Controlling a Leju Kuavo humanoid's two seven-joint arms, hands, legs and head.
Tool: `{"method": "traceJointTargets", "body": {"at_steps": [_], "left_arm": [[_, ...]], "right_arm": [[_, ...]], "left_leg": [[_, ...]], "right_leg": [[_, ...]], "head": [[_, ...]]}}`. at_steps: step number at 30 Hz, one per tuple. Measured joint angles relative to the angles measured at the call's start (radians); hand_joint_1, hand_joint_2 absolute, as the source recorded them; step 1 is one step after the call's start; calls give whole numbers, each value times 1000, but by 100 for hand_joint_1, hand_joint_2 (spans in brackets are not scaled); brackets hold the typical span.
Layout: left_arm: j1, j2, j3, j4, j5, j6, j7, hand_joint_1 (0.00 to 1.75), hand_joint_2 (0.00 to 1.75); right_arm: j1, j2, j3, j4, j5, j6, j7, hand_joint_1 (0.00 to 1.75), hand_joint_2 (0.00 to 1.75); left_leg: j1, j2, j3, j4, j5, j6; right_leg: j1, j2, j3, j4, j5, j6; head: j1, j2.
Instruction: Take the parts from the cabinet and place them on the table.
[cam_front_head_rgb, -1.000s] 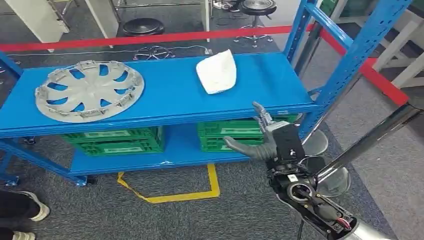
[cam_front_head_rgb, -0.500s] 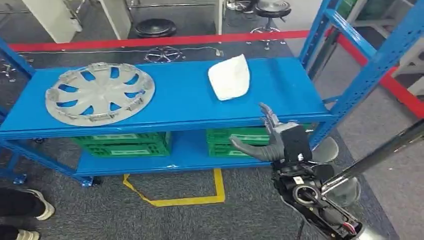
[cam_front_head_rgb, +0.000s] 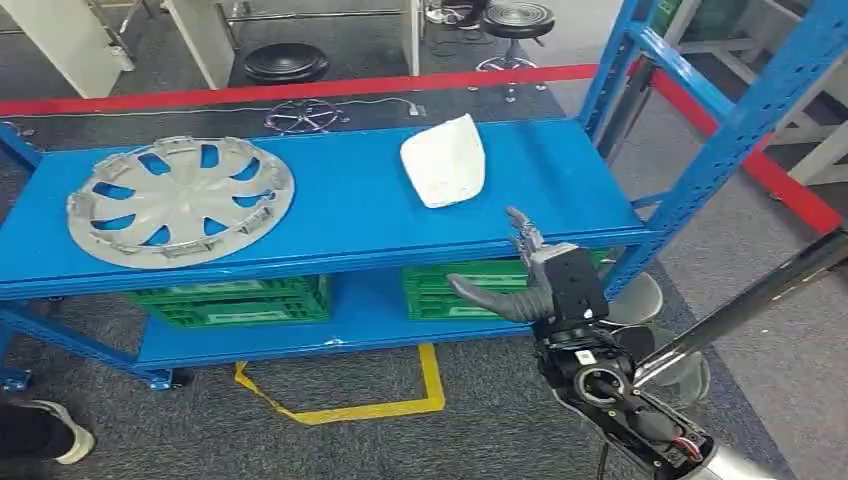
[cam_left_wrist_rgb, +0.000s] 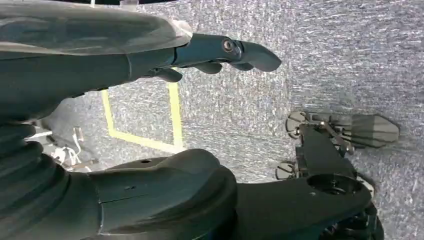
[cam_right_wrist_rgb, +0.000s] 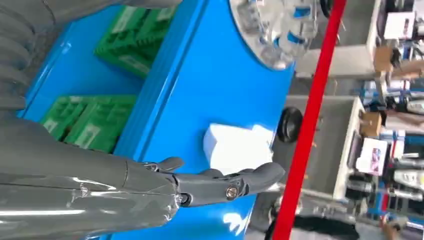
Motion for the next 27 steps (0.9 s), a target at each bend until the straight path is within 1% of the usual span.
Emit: {"method": "traceJointTargets", "body": {"at_steps": [1,2,3,4,5,6,7,8,9,10,11,12,13,14,15,16,17,18,19,20,21,22,23,24,25,26,27], "left_arm": [[-1,0,0,0,2,0,0,0,175],[1,-2,0,0,3,0,0,0,175],[1,-1,0,0,4,0,0,0,175],[1,-1,0,0,4,2,0,0,175],[1,-1,0,0,5,2,0,0,175],[2,-1,0,0,8,3,0,0,175],[4,-2,0,0,11,3,-2,0,175],[7,-2,0,0,17,3,-3,0,175],[10,-3,0,0,19,3,-4,0,175],[12,-4,0,0,21,3,-5,0,175],[13,-5,0,0,22,3,-6,0,175],[14,-8,0,0,23,3,-8,0,175],[13,-8,0,0,26,3,-8,0,175],[12,-8,0,0,26,5,-10,0,175],[14,-8,0,0,26,5,-11,0,175],[14,-8,0,0,26,5,-11,0,175],[14,-8,0,0,26,6,-13,0,175],[14,-8,0,0,27,6,-16,0,175],[14,-9,0,0,27,6,-17,0,175],[15,-9,0,0,27,6,-18,0,175],[16,-10,0,0,27,6,-18,0,175],[17,-10,0,0,28,6,-18,0,175],[20,-10,0,0,28,6,-18,0,175],[20,-9,0,0,28,6,-18,0,175],[20,-8,0,0,28,6,-18,0,175],[20,-7,0,0,28,6,-18,0,175],[19,-8,0,0,28,6,-18,0,175]], "right_arm": [[0,0,0,0,1,0,0,0,175],[0,0,-2,0,1,0,0,0,175],[-1,0,-1,0,2,2,0,0,175],[-1,0,-2,0,4,3,0,0,175],[2,0,-3,0,3,3,1,0,175],[4,0,-4,0,3,3,1,0,175],[5,0,-4,0,3,3,2,0,175],[5,0,-4,0,3,5,2,0,175],[4,0,-4,0,3,6,2,0,175],[3,0,-5,0,2,7,2,0,175],[1,0,-5,0,2,8,2,0,175],[-1,0,-4,1,2,9,2,0,175],[-4,0,-4,0,2,10,2,0,175],[-5,0,-4,1,0,11,2,0,175],[-5,0,-3,1,0,11,2,0,175],[-6,0,-3,1,0,12,2,0,175],[-6,0,-2,0,1,12,1,0,175],[-7,0,-3,0,1,15,-1,0,175],[-9,0,-3,0,1,15,-1,0,175],[-8,0,-2,0,1,15,-2,0,175],[-7,0,0,0,1,17,-1,0,175],[-6,0,1,0,1,18,-1,0,175],[-6,0,2,1,1,18,-1,0,175],[-6,0,2,0,1,18,-1,0,175],[-6,0,2,0,1,18,-1,0,175],[-7,0,2,0,1,18,-1,0,175],[-7,0,2,0,1,18,-1,0,175]], "left_leg": [[5,0,7,-8,1,8],[9,4,16,-14,1,15],[9,4,21,-15,-3,23],[9,5,25,-14,-6,28],[7,4,28,-14,-9,32],[5,4,32,-14,-13,34],[3,3,37,-14,-17,33],[3,2,45,-14,-23,33],[2,1,54,-14,-29,31],[2,0,66,-14,-35,29],[1,0,76,-14,-42,26],[-4,0,78,-13,-47,20],[-4,-3,73,-10,-48,15],[-3,-2,70,-11,-46,11],[-2,-1,72,-16,-45,7],[-6,-1,74,-17,-47,2],[-3,-1,76,-7,-58,-4],[-5,0,54,40,-83,-9],[-1,-1,12,116,-117,-13],[2,-1,-40,208,-153,-17],[5,-1,-86,281,-174,-21],[7,-1,-118,320,-172,-24],[10,0,-120,303,-143,-26],[13,0,-96,233,-91,-27],[15,0,-57,142,-37,-28],[16,1,-13,45,10,-28],[14,0,8,0,4,-27]], "right_leg": [[0,0,4,-1,-5,8],[-3,-3,-5,20,-18,11],[-2,-6,-30,78,-50,12],[-1,-7,-70,162,-86,13],[-1,-7,-119,255,-119,15],[-1,-7,-162,326,-136,16],[-1,-7,-182,347,-126,15],[-1,-7,-175,316,-89,13],[0,-7,-150,249,-39,10],[0,-7,-113,157,18,5],[2,-7,-78,69,64,-2],[10,-7,-65,46,49,-6],[10,-8,-42,20,38,-10],[12,-6,-47,23,38,-11],[12,-4,-48,23,38,-13],[7,-4,-45,15,40,-18],[-1,-6,-32,5,43,-22],[-2,-7,-28,0,41,-27],[-2,-9,-28,-1,41,-32],[-1,-11,-28,-1,39,-35],[-1,-11,-27,-1,37,-36],[-1,-11,-26,-1,35,-36],[-2,-10,-22,-1,32,-35],[-4,-9,-17,-1,27,-31],[-6,-8,-10,-1,22,-28],[-8,-8,-3,-1,17,-22],[-2,-7,-2,0,12,-14]], "head": [[-1,0],[5,0],[11,0],[18,0],[25,0],[30,0],[34,0],[36,0],[39,0],[45,0],[50,0],[48,0],[48,0],[50,0],[48,0],[46,0],[45,0],[36,0],[29,0],[23,0],[18,0],[14,0],[10,0],[6,0],[4,0],[0,0],[-6,0]]}}
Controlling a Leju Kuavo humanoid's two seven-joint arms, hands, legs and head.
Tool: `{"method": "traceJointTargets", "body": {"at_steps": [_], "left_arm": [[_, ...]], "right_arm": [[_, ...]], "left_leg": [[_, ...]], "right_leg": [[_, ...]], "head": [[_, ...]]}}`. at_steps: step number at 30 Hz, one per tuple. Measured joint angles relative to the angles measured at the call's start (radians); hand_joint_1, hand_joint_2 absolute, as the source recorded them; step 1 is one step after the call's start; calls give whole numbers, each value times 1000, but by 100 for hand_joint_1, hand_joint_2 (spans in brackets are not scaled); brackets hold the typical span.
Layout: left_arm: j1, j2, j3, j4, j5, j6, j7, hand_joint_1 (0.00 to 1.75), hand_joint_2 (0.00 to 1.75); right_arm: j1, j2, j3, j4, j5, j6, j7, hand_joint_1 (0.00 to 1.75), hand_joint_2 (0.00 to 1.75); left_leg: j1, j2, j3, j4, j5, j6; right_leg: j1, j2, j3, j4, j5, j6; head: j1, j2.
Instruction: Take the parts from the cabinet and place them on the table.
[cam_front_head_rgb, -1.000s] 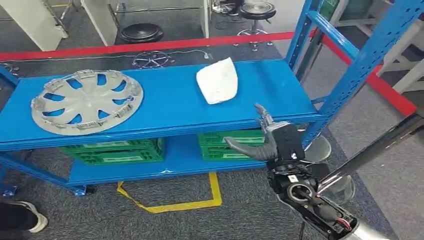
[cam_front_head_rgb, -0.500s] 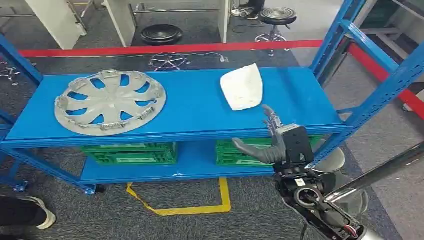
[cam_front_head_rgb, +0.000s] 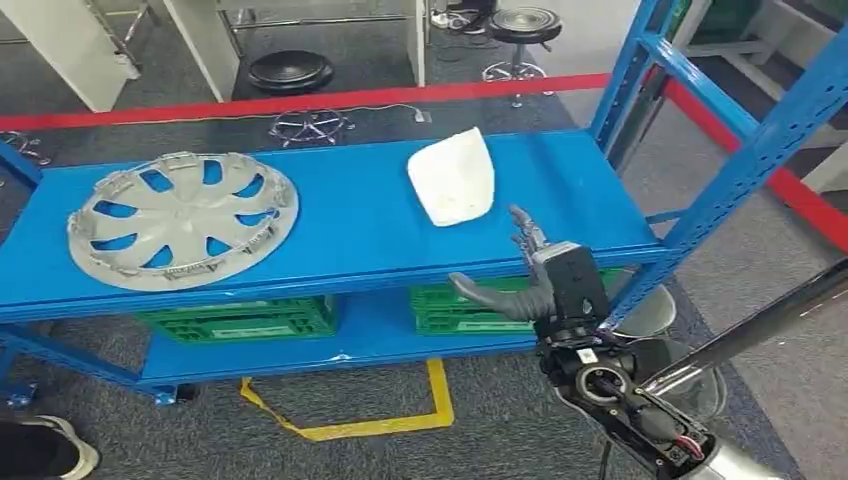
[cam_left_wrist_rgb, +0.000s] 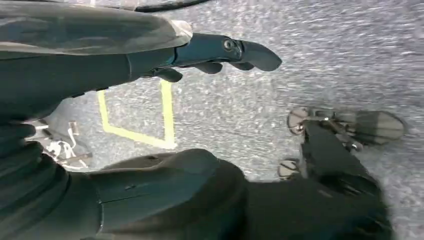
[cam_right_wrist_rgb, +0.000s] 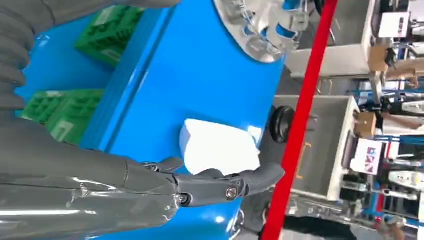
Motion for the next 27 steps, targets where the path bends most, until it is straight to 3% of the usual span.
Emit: {"method": "traceJointTargets", "body": {"at_steps": [4,5,6,7,9,10,11,12,13,14,15,16,17,18,20,21,22,23,25,26,27], "left_arm": [[0,0,0,0,0,0,0,0,175],[0,-1,0,0,0,0,0,0,175],[-1,-1,0,0,0,0,0,0,175],[-1,0,0,0,-2,0,0,0,175],[-2,0,0,0,-7,-3,0,0,175],[-2,0,0,0,-10,-4,0,0,175],[-2,0,0,0,-11,-5,2,0,175],[-2,0,0,0,-12,-6,3,0,175],[-3,0,0,0,-12,-7,5,0,175],[-4,-1,0,0,-12,-7,5,0,175],[-4,-1,0,0,-12,-7,6,0,175],[-5,-3,0,0,-12,-7,11,0,175],[-10,-3,0,0,-12,-6,14,0,175],[-13,-3,0,0,-11,-6,15,0,175],[-14,-3,0,0,-10,-6,15,0,175],[-16,-2,0,0,-10,-6,16,0,175],[-17,-3,0,0,-10,-5,16,0,175],[-19,-3,0,0,-10,-5,16,0,175],[-19,-3,0,0,-10,-5,15,0,175],[-18,-3,0,0,-10,-5,15,0,175],[-16,-4,0,0,-10,-5,15,0,175]], "right_arm": [[0,0,0,0,0,0,0,0,175],[-1,0,0,0,0,-1,-1,0,175],[-1,0,0,0,0,-1,-2,0,175],[0,0,0,0,0,-1,-2,0,175],[5,0,-3,0,0,-6,-2,0,175],[8,0,-3,1,0,-7,-2,0,175],[11,0,-3,1,0,-8,-2,0,175],[12,0,-5,1,2,-8,-3,0,175],[12,0,-8,1,2,-8,-4,0,175],[12,0,-9,1,3,-8,-5,0,175],[12,0,-10,1,3,-8,-6,0,175],[12,0,-11,1,3,-8,-7,0,175],[12,0,-11,1,3,-8,-8,0,175],[10,0,-12,1,4,-8,-9,0,175],[12,0,-14,1,5,-7,-10,0,175],[12,0,-15,1,5,-7,-10,0,175],[11,0,-15,1,6,-7,-11,0,175],[10,0,-16,1,6,-6,-11,0,175],[11,0,-17,1,6,-5,-11,0,175],[11,0,-16,1,6,-5,-11,0,175],[12,0,-16,1,6,-2,-10,0,175]], "left_leg": [[-8,-4,2,-5,-8,32],[0,-2,10,-14,-5,40],[-2,-1,16,-15,-9,46],[-3,-1,19,-15,-12,53],[-8,-1,26,-14,-19,60],[-11,-1,30,-14,-23,62],[-13,-2,37,-14,-27,62],[-14,-2,45,-14,-33,61],[-14,-3,56,-14,-39,60],[-15,-3,64,-14,-43,58],[-15,-3,67,-14,-46,57],[-14,-3,71,-16,-50,54],[-20,-5,70,-12,-54,47],[-19,-4,66,-13,-53,42],[-17,-1,69,-19,-52,33],[-21,-2,70,-17,-60,26],[-18,-1,67,9,-72,22],[-17,-2,29,78,-107,18],[-11,-1,-70,249,-172,10],[-9,-1,-109,307,-182,6],[-7,-1,-127,317,-166,3]], "right_leg": [[-2,2,8,-11,-7,23],[-6,1,0,-1,-16,28],[-5,-2,-11,35,-36,30],[-5,-2,-42,107,-72,31],[-5,-2,-137,287,-136,33],[-5,-2,-167,333,-141,34],[-5,-2,-174,329,-120,32],[-4,-2,-158,282,-80,28],[-2,-2,-125,196,-23,23],[1,-2,-98,132,15,17],[3,-2,-84,98,34,14],[6,-2,-61,45,43,4],[12,-4,-50,22,35,4],[13,-4,-38,18,27,2],[14,1,-42,15,27,-3],[1,1,-31,2,31,-8],[1,0,-24,-5,31,-11],[1,-3,-22,-7,30,-17],[2,-6,-22,-7,26,-22],[2,-6,-21,-7,24,-23],[1,-5,-18,-7,21,-22]], "head": [[8,0],[9,0],[15,0],[22,0],[39,0],[42,0],[44,0],[47,0],[51,0],[55,0],[57,0],[61,0],[56,0],[59,0],[54,0],[53,0],[50,0],[37,0],[29,0],[25,0],[19,0]]}}
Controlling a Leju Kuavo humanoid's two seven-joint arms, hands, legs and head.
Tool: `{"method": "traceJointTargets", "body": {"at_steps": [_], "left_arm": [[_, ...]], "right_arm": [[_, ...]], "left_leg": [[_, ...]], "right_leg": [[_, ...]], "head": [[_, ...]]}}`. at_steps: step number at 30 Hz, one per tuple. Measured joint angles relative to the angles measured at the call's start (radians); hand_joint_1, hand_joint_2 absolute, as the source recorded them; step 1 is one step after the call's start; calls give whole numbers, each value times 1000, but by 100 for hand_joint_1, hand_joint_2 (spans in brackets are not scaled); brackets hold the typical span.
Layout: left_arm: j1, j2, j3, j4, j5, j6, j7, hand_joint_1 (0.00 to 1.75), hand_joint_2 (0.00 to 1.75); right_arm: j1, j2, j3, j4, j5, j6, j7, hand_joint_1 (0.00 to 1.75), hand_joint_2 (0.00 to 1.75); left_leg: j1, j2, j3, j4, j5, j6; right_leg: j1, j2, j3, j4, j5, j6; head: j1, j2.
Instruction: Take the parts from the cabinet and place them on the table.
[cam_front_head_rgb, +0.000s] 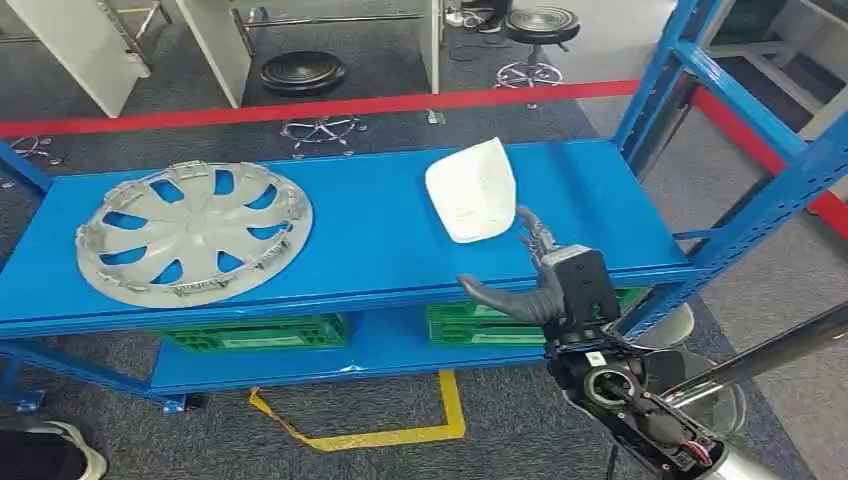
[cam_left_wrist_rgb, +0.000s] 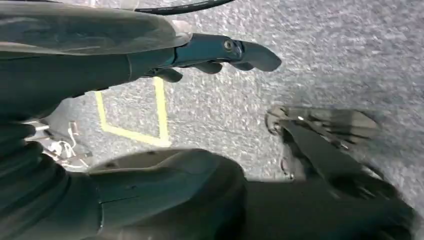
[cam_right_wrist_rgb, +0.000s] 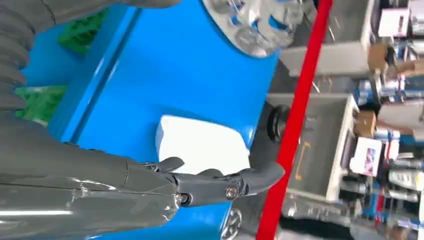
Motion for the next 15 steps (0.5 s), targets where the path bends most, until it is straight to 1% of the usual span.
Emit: {"method": "traceJointTargets", "body": {"at_steps": [1,2,3,4,5,6,7,8,9,10,11,12,13,14,15], "left_arm": [[2,1,0,0,0,0,0,0,175],[2,2,0,0,0,0,0,0,175],[1,4,0,0,-1,0,-1,0,175],[1,3,0,0,-2,0,-1,0,175],[-3,2,0,0,-3,0,-1,0,175],[-5,3,0,0,-5,0,-2,0,175],[-5,3,0,0,-7,0,0,0,175],[-4,3,0,0,-8,0,0,0,175],[-5,3,-1,0,-8,0,0,0,175],[-4,2,-1,0,-8,-2,2,0,175],[-4,3,-1,0,-7,-2,2,0,175],[-4,3,-1,0,-3,-2,1,0,175],[-4,3,-1,0,1,0,1,0,175],[-2,3,-1,0,2,1,0,0,175],[0,3,-1,0,3,1,0,0,175]], "right_arm": [[0,0,0,1,0,0,0,0,175],[0,0,0,1,0,0,0,0,175],[0,0,-1,1,0,-1,0,0,175],[-1,0,-1,1,0,-2,-1,0,175],[-1,0,-1,1,0,-4,-1,0,175],[-1,0,-2,1,0,-7,-1,0,175],[-1,0,-2,1,1,-8,-2,0,175],[0,0,-2,1,1,-11,-2,0,175],[0,0,-2,1,1,-15,-2,0,175],[2,0,-2,1,1,-15,-2,0,175],[0,0,-2,1,1,-15,-2,0,175],[-1,0,-3,1,1,-15,-2,0,175],[0,0,-3,1,1,-14,-2,0,175],[0,0,-2,3,1,-12,-1,0,175],[0,0,-1,5,1,-9,-1,0,175]], "left_leg": [[3,0,9,-40,40,-1],[5,0,39,-119,92,-2],[8,1,78,-210,143,-2],[9,2,115,-296,181,-2],[3,1,127,-319,162,2],[3,-2,126,-318,162,12],[1,-2,127,-317,159,19],[-2,-2,127,-317,157,24],[2,-2,131,-322,158,33],[5,1,139,-328,158,40],[5,1,145,-328,153,47],[4,0,149,-328,150,52],[2,1,152,-328,148,55],[0,0,155,-327,144,56],[-2,0,160,-327,139,57]], "right_leg": [[-1,2,5,0,-4,2],[-3,3,11,0,-9,5],[-5,3,19,1,-13,10],[-5,3,23,2,-20,15],[2,6,23,6,-29,25],[1,6,24,3,-30,30],[1,6,27,-1,-31,35],[-1,6,30,-5,-31,40],[-2,7,33,-5,-35,47],[-5,1,20,28,-49,51],[-3,1,-1,84,-79,53],[-3,2,-42,169,-117,54],[-3,1,-88,254,-151,55],[-3,1,-131,325,-170,55],[-2,1,-154,349,-162,55]], "head": [[-5,0],[-9,0],[-11,0],[-13,0],[-23,0],[-19,0],[-11,0],[-8,0],[-10,0],[-5,0],[3,0],[14,0],[19,0],[23,0],[26,0]]}}
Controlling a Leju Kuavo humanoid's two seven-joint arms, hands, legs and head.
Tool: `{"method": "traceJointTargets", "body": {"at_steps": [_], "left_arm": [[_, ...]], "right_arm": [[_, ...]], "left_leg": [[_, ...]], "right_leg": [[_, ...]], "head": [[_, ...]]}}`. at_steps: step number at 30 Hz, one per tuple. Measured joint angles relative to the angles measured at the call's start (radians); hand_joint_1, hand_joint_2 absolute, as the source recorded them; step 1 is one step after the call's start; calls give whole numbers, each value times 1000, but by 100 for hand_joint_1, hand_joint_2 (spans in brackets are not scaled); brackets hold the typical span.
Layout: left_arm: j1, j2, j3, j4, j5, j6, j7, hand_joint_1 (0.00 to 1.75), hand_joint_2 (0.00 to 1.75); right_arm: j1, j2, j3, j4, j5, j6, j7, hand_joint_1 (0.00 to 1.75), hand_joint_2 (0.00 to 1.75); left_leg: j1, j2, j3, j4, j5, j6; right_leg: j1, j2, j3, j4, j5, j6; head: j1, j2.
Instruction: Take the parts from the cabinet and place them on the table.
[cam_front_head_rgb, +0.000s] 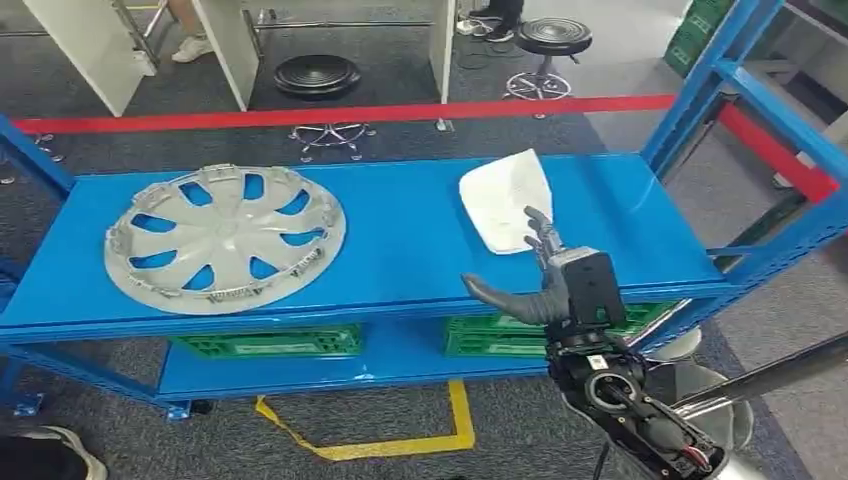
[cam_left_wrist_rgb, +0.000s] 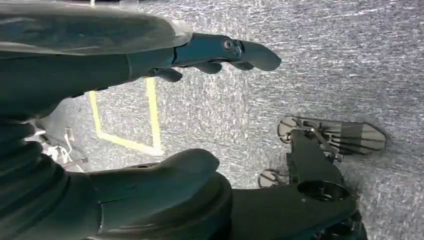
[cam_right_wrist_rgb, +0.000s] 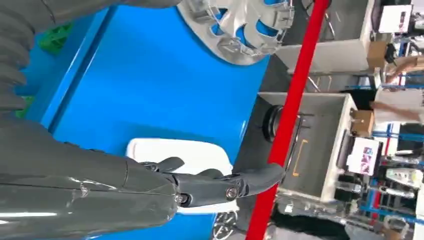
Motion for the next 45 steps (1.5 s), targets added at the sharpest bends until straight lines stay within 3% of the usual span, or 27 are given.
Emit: {"method": "traceJointTargets", "body": {"at_steps": [1,4,6,8,10,11,14,15,16,17,19,20,24,26,27,29,30,31,32,34,35,36,37,38,39,45], "left_arm": [[2,0,0,0,1,0,0,0,175],[5,-1,0,0,5,1,0,0,175],[3,-2,0,0,8,3,-2,0,175],[5,-2,0,0,14,5,-5,0,175],[6,0,0,0,14,7,-6,0,175],[5,0,0,0,14,7,-9,0,175],[4,-1,0,0,9,7,-11,0,175],[4,-2,0,0,7,7,-11,0,175],[5,-2,0,0,7,7,-11,0,175],[5,0,0,0,6,7,-11,0,175],[4,2,0,0,6,7,-11,0,175],[3,2,0,0,6,7,-11,0,175],[-1,1,0,0,6,7,-11,0,175],[-1,0,0,0,6,7,-11,0,175],[-2,1,0,0,6,7,-11,0,175],[-2,1,0,0,6,7,-11,0,175],[-1,2,0,0,6,7,-11,0,175],[0,1,0,0,6,7,-11,0,175],[1,0,0,0,6,7,-11,0,0],[1,-1,0,0,6,7,-11,0,0],[2,-2,0,0,7,7,-11,0,0],[-2,-1,0,0,8,7,-12,0,0],[-4,-1,0,0,10,8,-14,0,0],[-3,0,0,0,11,11,-14,0,0],[-2,1,0,1,11,13,-14,0,0],[-4,0,0,1,15,14,-14,0,0]], "right_arm": [[0,0,0,2,0,1,0,0,175],[-3,0,0,3,-1,5,0,0,175],[-12,0,0,5,-1,11,-1,0,175],[-12,0,1,6,-2,13,-2,0,175],[-14,1,2,7,-2,15,-3,0,175],[-19,1,2,7,-2,15,-6,0,175],[-25,1,1,12,-3,13,-10,0,175],[-23,1,2,13,-3,14,-11,0,175],[-22,1,2,14,-4,13,-11,0,175],[-22,1,1,14,-4,13,-11,0,175],[-23,1,1,14,-4,13,-12,0,175],[-23,1,1,14,-4,13,-13,0,175],[-24,1,0,14,-4,13,-14,0,175],[-24,1,0,14,-4,13,-15,0,175],[-25,1,0,14,-4,13,-16,0,175],[-22,1,-1,16,-4,13,-15,0,175],[-21,1,-1,19,-4,13,-14,0,175],[-20,1,0,20,-4,14,-15,0,175],[-18,1,-1,20,-4,14,-15,0,175],[-18,1,-3,20,-4,13,-16,0,175],[-17,1,-3,21,-4,13,-16,0,175],[-16,1,-4,21,-4,13,-16,0,175],[-16,1,-5,21,-4,13,-16,0,175],[-11,1,-6,21,-4,13,-16,0,175],[-8,1,-6,21,-4,13,-17,0,175],[-7,1,-10,21,-1,15,-19,0,175]], "left_leg": [[-1,-1,8,0,-5,-1],[-1,-4,38,-1,-24,-7],[-7,-6,36,3,-31,-18],[-3,-3,35,-6,-28,-29],[-4,-2,41,3,-38,-41],[-6,-2,20,47,-62,-44],[0,-2,-124,289,-152,-54],[0,-2,-157,329,-152,-56],[0,-2,-164,317,-124,-56],[1,-1,-145,256,-75,-54],[1,-1,-65,65,33,-47],[-2,0,-45,10,38,-42],[-7,-1,-36,1,26,-21],[2,2,-19,-11,25,-8],[2,2,-15,-11,21,0],[0,2,-8,-11,13,5],[-1,1,-3,-11,8,4],[-1,1,5,-10,3,3],[0,0,14,-10,-4,2],[0,-2,40,-10,-19,-5],[0,-2,44,-12,-24,-10],[-6,-5,43,-6,-27,-15],[-6,-4,36,-6,-26,-21],[-11,-4,34,0,-31,-22],[-10,-4,35,-2,-25,-15],[-7,-3,43,-20,-25,-17]], "right_leg": [[0,0,4,-28,35,-3],[6,0,99,-276,192,-21],[15,1,133,-327,169,-31],[18,3,126,-322,169,-35],[5,2,143,-345,176,-46],[4,1,147,-350,176,-51],[6,-3,148,-351,170,-60],[6,-3,149,-351,168,-60],[6,-2,153,-351,164,-59],[5,-1,159,-351,160,-58],[5,0,175,-351,149,-52],[10,0,176,-350,143,-46],[12,3,184,-357,131,-25],[9,1,171,-318,107,-14],[8,1,140,-249,72,-10],[6,1,42,-64,3,-3],[5,1,7,-13,-3,-1],[5,1,-1,-17,20,-1],[4,1,12,-64,63,-1],[3,1,84,-247,182,-8],[4,2,109,-298,191,-14],[13,2,120,-317,188,-17],[13,1,128,-328,175,-24],[5,4,125,-333,180,-20],[8,6,125,-332,179,-18],[11,7,125,-332,172,-28]], "head": [[3,0],[18,0],[15,0],[14,0],[10,0],[0,0],[-15,0],[-19,0],[-26,0],[-30,0],[-38,0],[-43,0],[-36,0],[-31,0],[-23,0],[-11,0],[-6,0],[-4,0],[-1,0],[13,0],[16,0],[11,0],[16,0],[11,0],[5,0],[-16,0]]}}
